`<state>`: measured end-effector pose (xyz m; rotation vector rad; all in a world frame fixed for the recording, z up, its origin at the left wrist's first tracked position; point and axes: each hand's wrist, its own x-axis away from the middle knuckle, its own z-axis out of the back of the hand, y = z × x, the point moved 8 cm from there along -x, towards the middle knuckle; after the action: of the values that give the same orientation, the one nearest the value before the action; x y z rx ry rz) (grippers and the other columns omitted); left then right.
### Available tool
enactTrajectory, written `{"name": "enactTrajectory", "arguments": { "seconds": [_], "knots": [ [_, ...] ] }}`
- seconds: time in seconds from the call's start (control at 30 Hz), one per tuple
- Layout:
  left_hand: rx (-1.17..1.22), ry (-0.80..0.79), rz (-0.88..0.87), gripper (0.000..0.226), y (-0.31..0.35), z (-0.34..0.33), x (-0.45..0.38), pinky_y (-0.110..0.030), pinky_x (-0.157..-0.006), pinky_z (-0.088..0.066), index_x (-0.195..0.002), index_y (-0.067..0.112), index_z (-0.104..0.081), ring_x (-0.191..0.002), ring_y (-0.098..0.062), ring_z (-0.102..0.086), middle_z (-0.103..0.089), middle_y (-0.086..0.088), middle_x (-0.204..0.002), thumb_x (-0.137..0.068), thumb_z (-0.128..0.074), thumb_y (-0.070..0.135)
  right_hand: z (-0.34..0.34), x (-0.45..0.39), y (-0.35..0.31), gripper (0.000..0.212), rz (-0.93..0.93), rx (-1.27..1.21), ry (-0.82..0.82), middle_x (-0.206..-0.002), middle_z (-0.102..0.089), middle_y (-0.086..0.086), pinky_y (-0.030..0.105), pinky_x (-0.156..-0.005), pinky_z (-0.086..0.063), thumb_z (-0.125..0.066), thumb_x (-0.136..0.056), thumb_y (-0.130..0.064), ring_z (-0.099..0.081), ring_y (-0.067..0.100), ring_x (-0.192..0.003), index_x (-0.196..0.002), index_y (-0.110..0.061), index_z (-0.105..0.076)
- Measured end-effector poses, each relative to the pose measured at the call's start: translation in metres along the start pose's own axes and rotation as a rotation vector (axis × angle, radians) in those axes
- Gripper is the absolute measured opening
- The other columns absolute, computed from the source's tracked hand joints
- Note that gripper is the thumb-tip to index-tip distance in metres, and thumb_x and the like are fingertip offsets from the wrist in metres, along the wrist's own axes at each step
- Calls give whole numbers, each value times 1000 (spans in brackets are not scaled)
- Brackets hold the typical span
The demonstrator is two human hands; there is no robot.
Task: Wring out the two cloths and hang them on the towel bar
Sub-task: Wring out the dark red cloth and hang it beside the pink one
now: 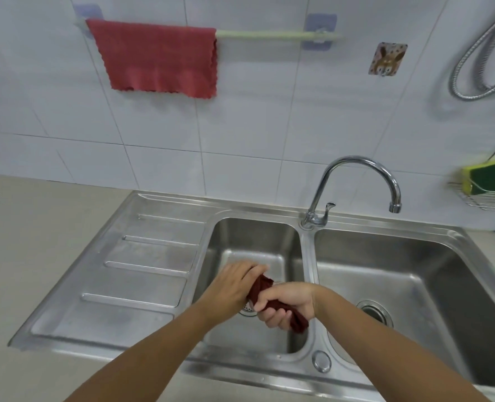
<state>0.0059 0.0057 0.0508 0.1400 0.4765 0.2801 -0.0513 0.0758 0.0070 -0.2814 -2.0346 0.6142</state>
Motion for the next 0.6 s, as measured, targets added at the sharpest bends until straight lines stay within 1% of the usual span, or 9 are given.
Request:
{"name": "enactTrajectory", "arguments": {
  "seconds": [0.1,0.17,0.27,0.33,0.37,0.43,0.5,0.53,0.6],
  "knots": [
    [-120,-58,-46,46,-9,-4,0,-21,-75,-39,-110,20,-49,-84,-12,-52,-59,4,-97,-69,-68,13,13,-1,7,26,-78,173,100,-51,-44,-8,10,-34,-26,-54,-89,-16,-33,0,-37,-64,-18,-47],
    [-216,-151,-86,35,-13,-13,3,-19,-67,-39,-98,22,-54,-76,-9,-52,-59,8,-88,-68,-71,22,26,-3,7,19,-94,356,258,-56,-45,-6,13,-37,-27,-63,-82,-18,-33,3,-41,-70,-18,-49],
    [-230,-262,-30,28,-21,-29,5,-21,-57,-38,-88,22,-55,-66,-11,-55,-60,7,-78,-66,-71,29,44,-11,-2,22,-42,601,510,-63,-51,-1,24,-48,-38,-73,-70,-28,-42,11,-49,-74,-19,-54],
    [-193,-337,69,22,-27,-39,4,-26,-54,-38,-89,17,-55,-68,-18,-60,-64,2,-81,-72,-65,28,53,-15,-13,21,33,755,693,-70,-56,0,29,-57,-44,-73,-65,-32,-52,16,-59,-71,-21,-56],
    [-168,-393,154,20,-31,-41,3,-28,-56,-40,-93,15,-54,-73,-21,-61,-65,-1,-87,-77,-60,27,55,-14,-19,18,60,830,777,-71,-58,0,28,-58,-44,-70,-67,-33,-55,18,-63,-70,-21,-56],
    [-127,-508,310,20,-40,-45,2,-33,-65,-46,-98,13,-53,-78,-24,-61,-66,-4,-94,-83,-53,26,54,-10,-30,17,93,1028,917,-72,-60,-1,27,-56,-42,-60,-74,-36,-56,20,-65,-72,-20,-56],
    [-101,-581,406,21,-44,-48,3,-35,-70,-48,-98,12,-56,-75,-23,-57,-65,-7,-91,-85,-50,28,51,-8,-41,22,111,1265,1018,-73,-60,0,26,-55,-39,-52,-82,-40,-54,21,-65,-76,-19,-57],
    [-78,-600,443,21,-45,-50,3,-35,-69,-48,-94,12,-57,-72,-23,-54,-64,-7,-86,-85,-49,28,50,-8,-46,24,124,1361,1050,-75,-61,2,27,-54,-37,-49,-85,-39,-54,22,-64,-78,-18,-57],
    [33,-642,560,17,-50,-57,6,-33,-61,-45,-75,15,-56,-65,-22,-52,-59,-4,-74,-81,-47,28,50,-10,-53,25,145,1504,1082,-81,-67,6,28,-56,-37,-48,-89,-36,-52,23,-64,-83,-15,-61]
  ]
}}
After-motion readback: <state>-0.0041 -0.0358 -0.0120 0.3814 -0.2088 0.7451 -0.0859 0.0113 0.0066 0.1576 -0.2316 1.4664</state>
